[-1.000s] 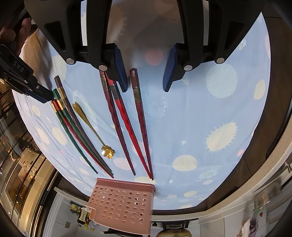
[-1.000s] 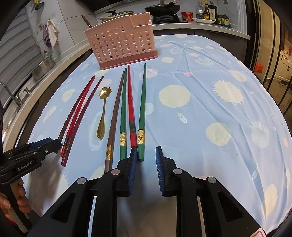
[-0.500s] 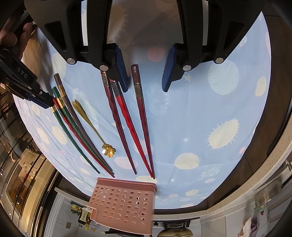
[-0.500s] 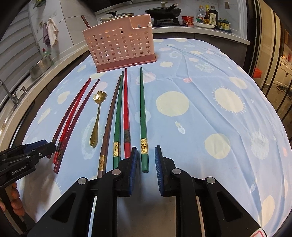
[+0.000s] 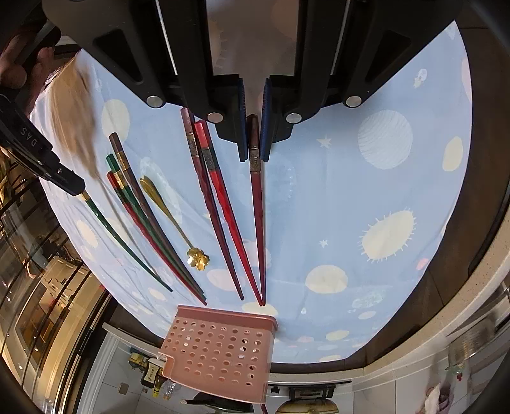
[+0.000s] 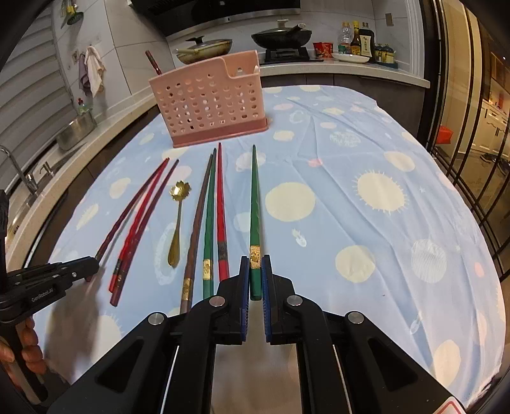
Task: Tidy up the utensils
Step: 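Lift both chopsticks and carry them toward the pink holder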
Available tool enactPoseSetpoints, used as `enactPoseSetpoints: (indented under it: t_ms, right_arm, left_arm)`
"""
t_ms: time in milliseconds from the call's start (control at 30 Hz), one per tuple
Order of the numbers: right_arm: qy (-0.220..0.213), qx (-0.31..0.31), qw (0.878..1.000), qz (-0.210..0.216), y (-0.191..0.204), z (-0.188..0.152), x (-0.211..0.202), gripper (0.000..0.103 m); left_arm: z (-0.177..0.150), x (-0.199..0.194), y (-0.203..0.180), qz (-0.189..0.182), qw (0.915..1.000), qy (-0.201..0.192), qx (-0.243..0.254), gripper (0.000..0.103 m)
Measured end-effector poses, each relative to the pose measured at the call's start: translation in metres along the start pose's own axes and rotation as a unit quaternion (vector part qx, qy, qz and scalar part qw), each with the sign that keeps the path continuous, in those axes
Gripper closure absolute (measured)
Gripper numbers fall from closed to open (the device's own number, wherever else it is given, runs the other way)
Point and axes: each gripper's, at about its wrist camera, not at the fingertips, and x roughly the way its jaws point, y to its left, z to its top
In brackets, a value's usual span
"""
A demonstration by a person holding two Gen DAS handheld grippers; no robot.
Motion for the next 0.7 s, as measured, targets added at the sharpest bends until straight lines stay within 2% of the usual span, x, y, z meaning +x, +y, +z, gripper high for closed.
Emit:
enactPoseSetpoints:
  t_ms: [167, 300, 500, 700]
  right_arm:
    - [-0.043, 0.009, 0.999, 0.02, -0.002, 0.021, -0.031, 0.096]
    - [-0.079, 0.008, 0.996, 0.03, -0.004, 0.044, -0.053, 0.096]
    - [-0.129, 0.005, 0.991, 0.038, -0.006, 0.083, -0.074, 0.096]
    - [-0.166, 0.002, 0.985, 0.041, -0.007, 0.122, -0.083, 0.096]
  left_arm:
    - [0.013, -0.025, 0.002, -0.007, 0.9994, -0.033, -0.004, 0.095]
    - [0.031, -0.052, 0.002, -0.011, 0.9971, -0.075, -0.001, 0.096]
    - [0.072, -0.083, 0.003, -0.008, 0.9903, -0.139, 0.006, 0.096]
    - [0.114, -0.1, 0.002, 0.006, 0.9826, -0.185, 0.016, 0.096]
